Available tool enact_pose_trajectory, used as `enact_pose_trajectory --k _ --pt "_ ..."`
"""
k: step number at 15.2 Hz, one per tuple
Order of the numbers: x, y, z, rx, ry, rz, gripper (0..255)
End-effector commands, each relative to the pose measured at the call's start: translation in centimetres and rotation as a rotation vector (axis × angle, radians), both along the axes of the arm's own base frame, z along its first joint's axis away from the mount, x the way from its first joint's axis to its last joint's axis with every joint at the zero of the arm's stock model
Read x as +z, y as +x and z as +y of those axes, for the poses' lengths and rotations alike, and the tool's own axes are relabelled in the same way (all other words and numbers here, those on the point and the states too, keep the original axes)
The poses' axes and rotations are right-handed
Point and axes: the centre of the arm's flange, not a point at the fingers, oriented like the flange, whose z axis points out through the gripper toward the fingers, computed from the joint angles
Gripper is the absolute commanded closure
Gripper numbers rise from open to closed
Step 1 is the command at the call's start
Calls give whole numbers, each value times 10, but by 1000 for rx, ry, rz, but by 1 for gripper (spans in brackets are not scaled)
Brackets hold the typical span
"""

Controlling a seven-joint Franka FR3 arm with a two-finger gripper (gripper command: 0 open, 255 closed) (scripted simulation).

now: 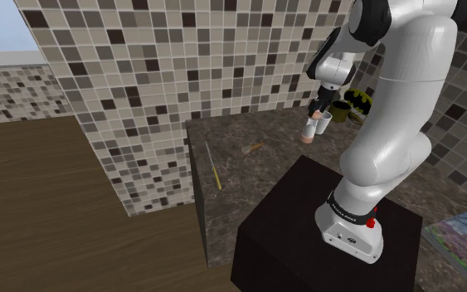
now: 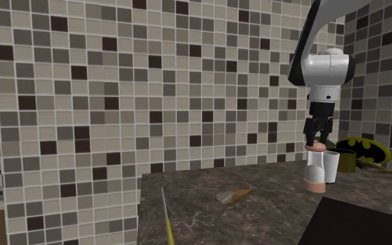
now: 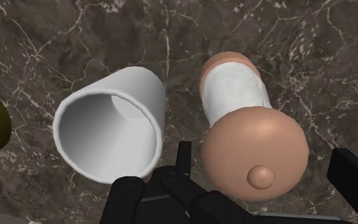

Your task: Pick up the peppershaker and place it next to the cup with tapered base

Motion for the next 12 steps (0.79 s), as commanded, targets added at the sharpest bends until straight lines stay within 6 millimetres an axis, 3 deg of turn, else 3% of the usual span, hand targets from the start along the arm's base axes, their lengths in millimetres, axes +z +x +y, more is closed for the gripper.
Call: enact_pose_trajectory --k 1,5,12 --pt "0 0 0 0 0 0 0" --pt "50 -4 1 0 0 0 0" --pt "50 -4 1 0 0 0 0"
